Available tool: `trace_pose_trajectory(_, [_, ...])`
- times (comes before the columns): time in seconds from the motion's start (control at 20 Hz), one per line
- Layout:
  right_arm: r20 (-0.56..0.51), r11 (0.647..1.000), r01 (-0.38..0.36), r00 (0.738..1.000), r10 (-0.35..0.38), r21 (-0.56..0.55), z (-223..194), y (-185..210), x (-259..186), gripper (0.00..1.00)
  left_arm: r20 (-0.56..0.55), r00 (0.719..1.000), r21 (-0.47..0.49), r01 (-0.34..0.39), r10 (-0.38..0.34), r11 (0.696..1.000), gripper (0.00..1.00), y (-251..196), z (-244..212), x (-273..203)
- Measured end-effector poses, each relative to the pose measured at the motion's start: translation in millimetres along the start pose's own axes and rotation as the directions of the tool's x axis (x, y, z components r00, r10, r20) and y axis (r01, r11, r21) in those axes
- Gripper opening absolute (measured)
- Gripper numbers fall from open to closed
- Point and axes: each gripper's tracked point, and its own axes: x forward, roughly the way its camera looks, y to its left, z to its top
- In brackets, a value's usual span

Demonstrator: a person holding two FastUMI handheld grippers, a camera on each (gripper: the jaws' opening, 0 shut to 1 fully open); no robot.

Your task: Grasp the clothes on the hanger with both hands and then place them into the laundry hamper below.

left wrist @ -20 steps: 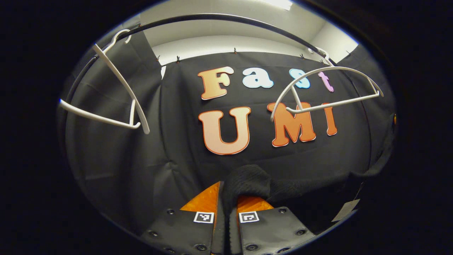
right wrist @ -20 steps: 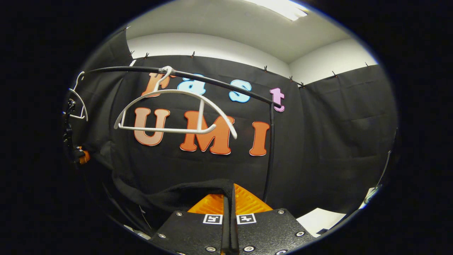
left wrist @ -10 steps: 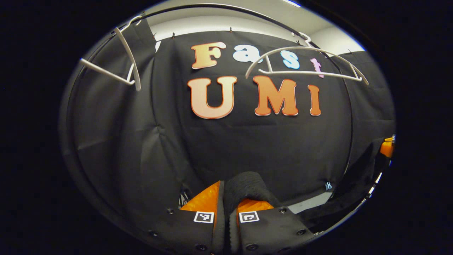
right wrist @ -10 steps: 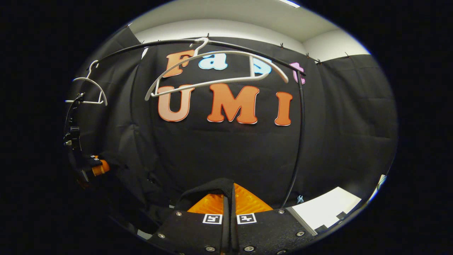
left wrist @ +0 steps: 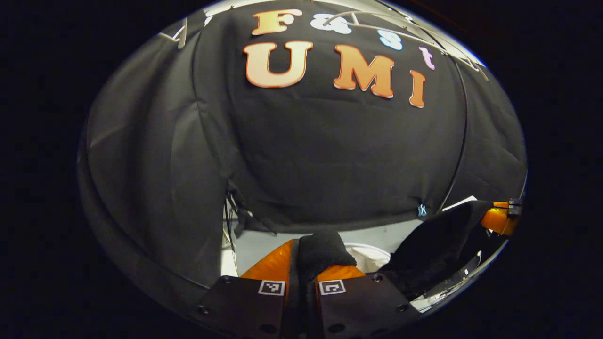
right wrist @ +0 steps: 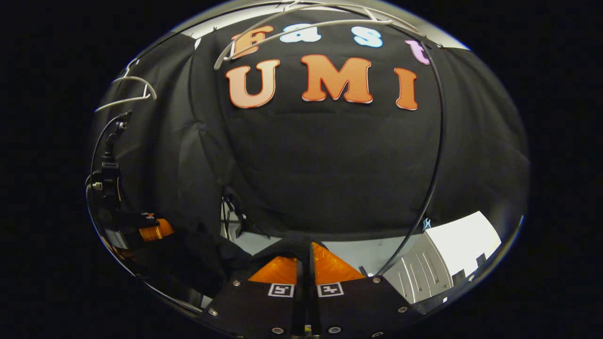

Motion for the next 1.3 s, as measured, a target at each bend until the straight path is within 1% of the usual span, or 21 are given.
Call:
trace_pose_trajectory(0.2, [-0.089,0.999,-0.004,0.996,0.008,0.039,-35.2,2.6,6.5,0.05,-0.097,0.994,0.011,-0.044,0.045,0.999,0.12,16.3,-35.1,5.8])
trace_pose_trajectory(0.3, [-0.134,0.998,0.002,0.991,0.006,0.058,-49.9,3.1,10.8,0.08,-0.145,0.989,-0.001,-0.044,0.044,0.999,0.12,19.7,-46.9,5.5])
trace_pose_trajectory(0.35, [-0.151,0.998,0.01,0.989,0.0,0.062,-55.3,1.7,12.2,0.1,-0.164,0.985,-0.002,-0.058,0.057,0.998,0.13,24.7,-52.1,7.0])
trace_pose_trajectory(0.4, [-0.167,0.998,0.015,0.986,-0.004,0.06,-60.5,0.2,13.0,0.11,-0.185,0.98,0.0,-0.072,0.07,0.997,0.17,29.9,-57.9,8.6])
trace_pose_trajectory(0.45, [-0.182,0.998,0.017,0.983,-0.007,0.056,-66.8,-0.3,12.0,0.12,-0.205,0.975,0.006,-0.09,0.09,0.996,0.16,35.6,-60.8,8.5])
trace_pose_trajectory(0.5, [-0.199,0.999,0.02,0.98,-0.01,0.046,-74.0,-1.0,14.3,0.1,-0.222,0.97,0.008,-0.099,0.098,0.995,0.3,38.7,-64.8,9.9])
trace_pose_trajectory(0.65, [-0.249,1.0,0.003,0.968,0.004,0.029,-90.7,5.2,15.2,0.64,-0.267,0.957,-0.001,-0.119,0.115,0.993,0.72,42.8,-75.5,12.7])
trace_pose_trajectory(0.7, [-0.265,1.0,-0.001,0.964,0.009,0.03,-95.4,7.4,16.3,0.63,-0.274,0.954,-0.006,-0.125,0.119,0.992,0.86,43.8,-75.1,15.1])
trace_pose_trajectory(0.75, [-0.28,0.999,-0.008,0.96,0.018,0.035,-99.1,11.3,15.7,0.77,-0.281,0.952,-0.006,-0.126,0.12,0.992,1.0,43.4,-76.3,15.0])
trace_pose_trajectory(0.8, [-0.28,0.999,-0.019,0.959,0.032,0.05,-97.9,14.4,15.5,0.89,-0.284,0.951,-0.001,-0.123,0.118,0.992,0.98,44.1,-77.7,15.5])
trace_pose_trajectory(0.85, [-0.288,0.998,-0.025,0.957,0.043,0.065,-98.1,17.0,14.5,0.93,-0.287,0.951,0.011,-0.119,0.117,0.993,0.99,42.7,-77.1,15.7])
trace_pose_trajectory(0.9, [-0.289,0.997,-0.024,0.956,0.044,0.072,-96.0,16.9,15.0,0.93,-0.281,0.953,0.022,-0.114,0.116,0.993,0.98,43.3,-77.5,15.2])
trace_pose_trajectory(1.0, [-0.288,0.998,-0.009,0.957,0.027,0.063,-95.2,9.1,19.6,0.93,-0.276,0.955,0.041,-0.101,0.108,0.994,0.99,40.0,-75.6,17.5])
trace_pose_trajectory(1.05, [-0.288,0.998,-0.005,0.957,0.023,0.064,-93.9,7.1,19.9,0.93,-0.27,0.957,0.043,-0.097,0.105,0.994,0.99,37.9,-73.8,18.4])
trace_pose_trajectory(1.2, [-0.285,0.997,0.004,0.958,0.018,0.079,-91.4,4.9,18.0,0.93,-0.26,0.962,0.033,-0.073,0.079,0.997,0.97,28.3,-69.8,19.0])
trace_pose_trajectory(1.3, [-0.287,0.996,0.01,0.958,0.015,0.085,-91.8,1.8,18.3,0.93,-0.243,0.967,0.035,-0.069,0.075,0.997,0.98,25.4,-63.8,18.0])
